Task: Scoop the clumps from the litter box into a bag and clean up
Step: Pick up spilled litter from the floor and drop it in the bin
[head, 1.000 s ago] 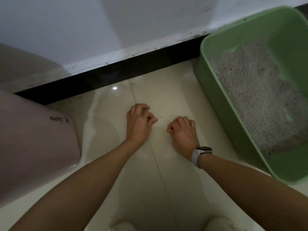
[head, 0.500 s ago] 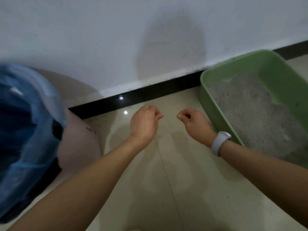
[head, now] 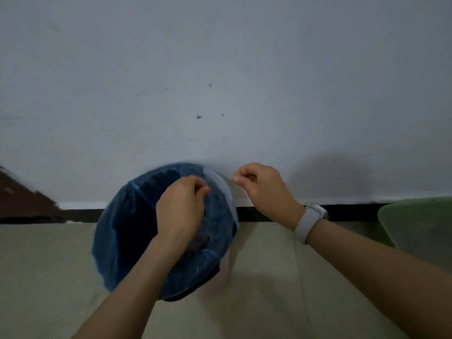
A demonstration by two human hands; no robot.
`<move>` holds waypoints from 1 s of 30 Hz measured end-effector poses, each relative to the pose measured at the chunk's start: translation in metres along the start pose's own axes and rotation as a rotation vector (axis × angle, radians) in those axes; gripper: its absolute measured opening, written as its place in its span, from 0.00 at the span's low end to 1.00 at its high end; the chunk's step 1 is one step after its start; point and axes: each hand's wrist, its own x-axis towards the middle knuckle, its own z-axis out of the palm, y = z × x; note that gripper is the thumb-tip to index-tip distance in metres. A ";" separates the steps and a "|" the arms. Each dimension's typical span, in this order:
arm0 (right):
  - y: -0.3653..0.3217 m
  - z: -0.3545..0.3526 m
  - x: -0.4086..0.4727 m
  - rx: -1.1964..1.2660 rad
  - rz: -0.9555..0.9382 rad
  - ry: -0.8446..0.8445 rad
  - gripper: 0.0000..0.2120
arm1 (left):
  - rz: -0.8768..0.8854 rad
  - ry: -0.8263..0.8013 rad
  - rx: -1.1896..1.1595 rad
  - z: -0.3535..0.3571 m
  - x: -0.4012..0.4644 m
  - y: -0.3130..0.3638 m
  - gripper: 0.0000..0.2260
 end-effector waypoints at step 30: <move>0.231 -0.031 -0.252 -0.577 0.841 -0.002 0.15 | 0.364 -0.816 0.072 0.244 -0.149 0.016 0.26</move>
